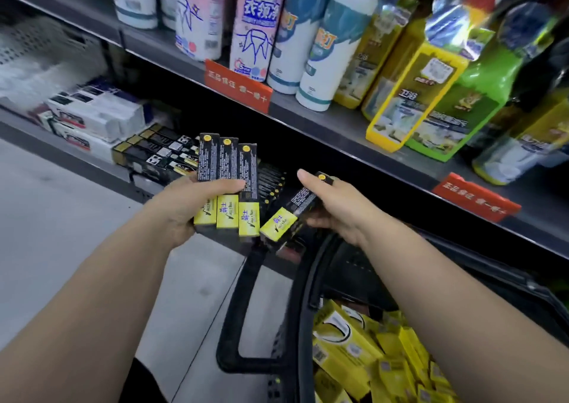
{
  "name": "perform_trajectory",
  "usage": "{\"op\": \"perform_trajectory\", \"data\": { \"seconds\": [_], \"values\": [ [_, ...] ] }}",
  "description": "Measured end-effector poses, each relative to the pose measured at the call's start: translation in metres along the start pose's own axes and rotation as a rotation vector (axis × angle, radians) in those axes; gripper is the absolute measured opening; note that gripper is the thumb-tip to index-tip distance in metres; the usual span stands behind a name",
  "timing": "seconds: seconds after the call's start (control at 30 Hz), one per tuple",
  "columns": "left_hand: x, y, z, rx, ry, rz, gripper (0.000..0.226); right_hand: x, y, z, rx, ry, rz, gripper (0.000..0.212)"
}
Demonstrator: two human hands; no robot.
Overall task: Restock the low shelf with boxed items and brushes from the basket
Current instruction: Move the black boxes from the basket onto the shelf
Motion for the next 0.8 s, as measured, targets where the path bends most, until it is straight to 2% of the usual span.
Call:
{"op": "perform_trajectory", "data": {
  "seconds": [0.1,0.2,0.3,0.4,0.5,0.57,0.67,0.8],
  "values": [
    [-0.031,-0.032,0.003,0.060,-0.006,-0.174,0.047,0.007,-0.035,0.008,0.047,-0.018,0.001,0.026],
    [-0.053,-0.059,0.015,0.055,0.005,-0.320,0.058,0.009,-0.072,0.011,0.115,0.015,-0.071,0.033],
    [-0.060,-0.082,0.030,0.034,0.066,-0.346,0.060,0.013,-0.108,0.011,0.201,0.106,-0.237,0.053],
    [-0.058,-0.103,0.044,0.004,0.110,-0.355,0.064,0.020,-0.142,0.007,0.217,0.091,-0.362,0.067],
    [-0.051,-0.119,0.054,-0.011,0.123,-0.345,0.079,0.027,-0.173,0.002,0.198,0.110,-0.415,0.059],
    [-0.045,-0.126,0.058,-0.008,0.135,-0.337,0.077,0.033,-0.189,-0.004,0.219,0.140,-0.415,0.055],
    [-0.039,-0.134,0.063,0.018,0.165,-0.338,0.056,0.041,-0.208,-0.018,0.270,0.156,-0.357,0.053],
    [-0.037,-0.142,0.067,0.018,0.173,-0.356,0.053,0.046,-0.216,-0.040,0.331,0.324,-0.204,0.071]
  ]
}}
Point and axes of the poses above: each hand's wrist, its own y-axis away from the middle knuckle, its own x-axis out of the palm, z = x × y, the point moved 1 cm from there along -y, towards the middle knuckle, and after that the axes turned 3 degrees about y, right-handed, at the moved point
